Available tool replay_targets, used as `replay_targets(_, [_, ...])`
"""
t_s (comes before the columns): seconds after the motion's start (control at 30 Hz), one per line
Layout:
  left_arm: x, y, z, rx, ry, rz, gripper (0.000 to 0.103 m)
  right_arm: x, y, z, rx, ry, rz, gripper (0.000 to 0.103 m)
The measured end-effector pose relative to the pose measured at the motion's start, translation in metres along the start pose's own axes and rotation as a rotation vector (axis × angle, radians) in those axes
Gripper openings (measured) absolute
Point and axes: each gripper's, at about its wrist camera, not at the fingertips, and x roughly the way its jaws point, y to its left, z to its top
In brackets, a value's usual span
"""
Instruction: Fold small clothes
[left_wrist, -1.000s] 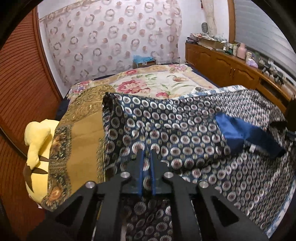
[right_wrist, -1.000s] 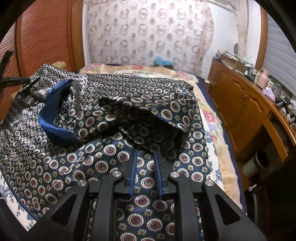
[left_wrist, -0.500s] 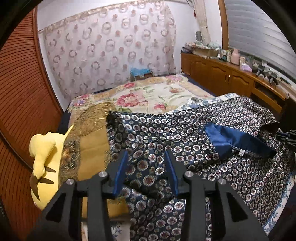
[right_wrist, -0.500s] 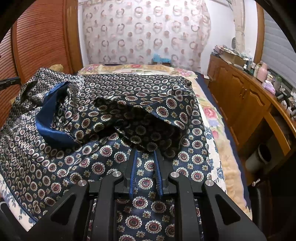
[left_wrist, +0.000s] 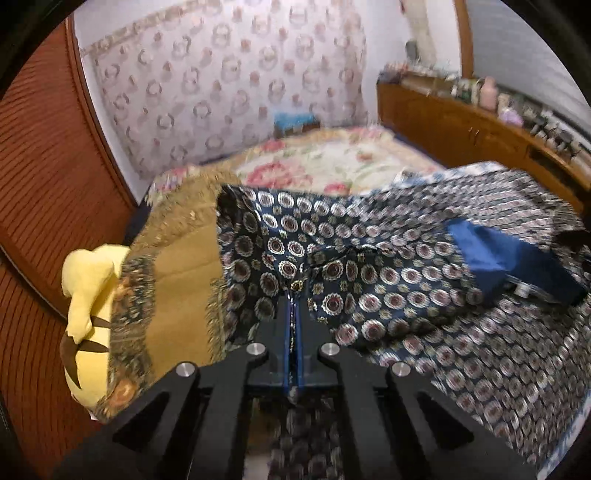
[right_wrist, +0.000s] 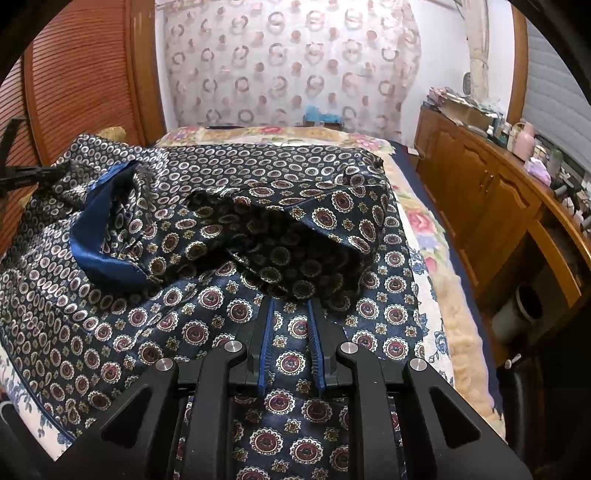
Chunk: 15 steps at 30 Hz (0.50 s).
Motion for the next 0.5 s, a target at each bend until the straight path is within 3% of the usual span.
replay_targets(0.13, [-0.040, 0.005, -0.031, -0.030, -0.075, -0.023, 0.000, -0.001, -0.001, 0.000, 0.008, -0.007, 0.000, 0.016])
replay_targets(0.33, [-0.062, 0.011, -0.079, -0.059, -0.081, -0.036, 0.000, -0.007, -0.006, -0.001, 0.025, -0.032, -0.001, 0.016])
replay_targets(0.5, [-0.068, 0.024, -0.099, -0.115, -0.081, -0.041, 0.003, -0.024, -0.010, -0.006, 0.048, -0.071, 0.018, 0.016])
